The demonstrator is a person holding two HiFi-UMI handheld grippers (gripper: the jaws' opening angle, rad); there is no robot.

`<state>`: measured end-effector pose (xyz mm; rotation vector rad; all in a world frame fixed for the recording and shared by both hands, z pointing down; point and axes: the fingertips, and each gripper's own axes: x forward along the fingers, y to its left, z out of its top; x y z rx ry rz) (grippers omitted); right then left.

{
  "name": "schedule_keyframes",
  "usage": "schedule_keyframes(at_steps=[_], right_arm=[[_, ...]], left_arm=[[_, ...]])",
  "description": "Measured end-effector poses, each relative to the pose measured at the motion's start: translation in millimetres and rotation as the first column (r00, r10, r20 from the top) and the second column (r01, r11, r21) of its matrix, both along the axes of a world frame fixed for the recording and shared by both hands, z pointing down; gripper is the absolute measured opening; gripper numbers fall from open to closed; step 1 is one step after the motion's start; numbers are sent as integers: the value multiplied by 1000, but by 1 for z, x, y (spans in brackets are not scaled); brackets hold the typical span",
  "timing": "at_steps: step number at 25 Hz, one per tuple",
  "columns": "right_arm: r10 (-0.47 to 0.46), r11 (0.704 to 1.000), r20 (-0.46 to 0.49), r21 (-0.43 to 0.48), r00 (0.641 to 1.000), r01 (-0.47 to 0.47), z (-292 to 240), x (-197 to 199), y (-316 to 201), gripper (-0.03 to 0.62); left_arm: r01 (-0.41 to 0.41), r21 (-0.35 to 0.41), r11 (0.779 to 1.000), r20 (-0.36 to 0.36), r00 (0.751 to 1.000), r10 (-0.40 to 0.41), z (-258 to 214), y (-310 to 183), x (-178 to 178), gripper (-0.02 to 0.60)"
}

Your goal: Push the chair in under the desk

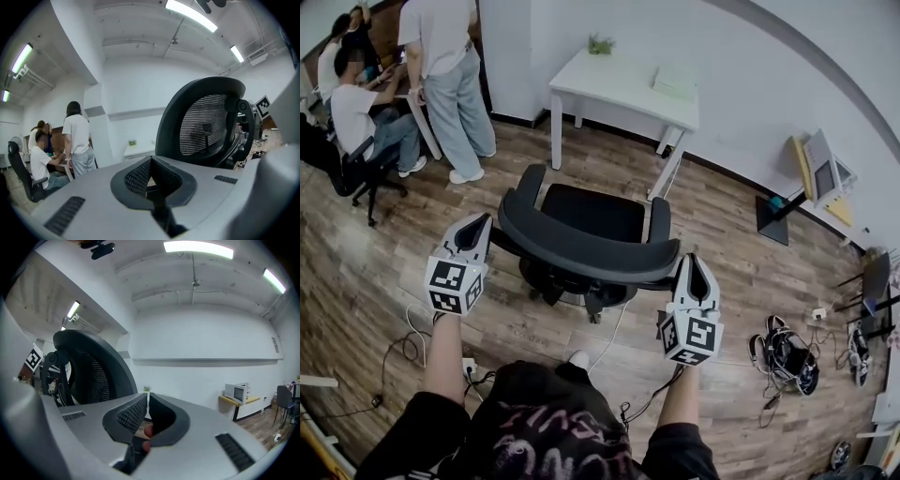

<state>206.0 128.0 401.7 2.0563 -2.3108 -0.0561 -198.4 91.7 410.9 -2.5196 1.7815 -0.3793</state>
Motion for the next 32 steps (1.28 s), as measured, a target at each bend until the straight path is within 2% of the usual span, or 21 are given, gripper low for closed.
schedule_keyframes(at_steps=[4,8,13,15,17,19,23,26,30,32], right_arm=[[-23,1000,-1,-9,1000,23,-1,0,-7,28],[-30,1000,-17,-6,999,30,-5,-2,-10,28],[-17,1000,6,-1,1000,17,-8,-1,-2,33],[-22,1000,10,1,1000,22,-8,-2,0,66],[-28,1000,13,5,1000,27,-9,0,3,133],[-35,999,-11,2,999,35,-10,0,6,133],[-70,997,-88,-19,994,69,-7,-4,10,149],[-110,993,-167,-51,980,103,-2,-10,15,163],[-175,983,-315,-102,933,150,0,-24,19,174],[-222,973,-395,-146,892,178,7,-32,22,198]], left_arm=[[7,2,1000,20,1000,-7,-5,1,-1,15],[-6,7,1000,69,998,5,-7,-4,-3,17],[-39,9,999,42,998,38,-9,-5,-4,17],[-52,5,999,39,998,52,-8,-6,-5,20],[-72,-1,997,45,996,72,-7,-7,-5,76],[-99,-3,995,71,993,99,-6,-6,-5,110],[-163,6,987,141,977,161,-9,-4,-3,133],[-221,-13,975,235,947,218,-3,-2,0,140],[-298,-87,951,409,860,306,9,2,7,150],[-331,-123,935,451,821,350,15,3,13,172]])
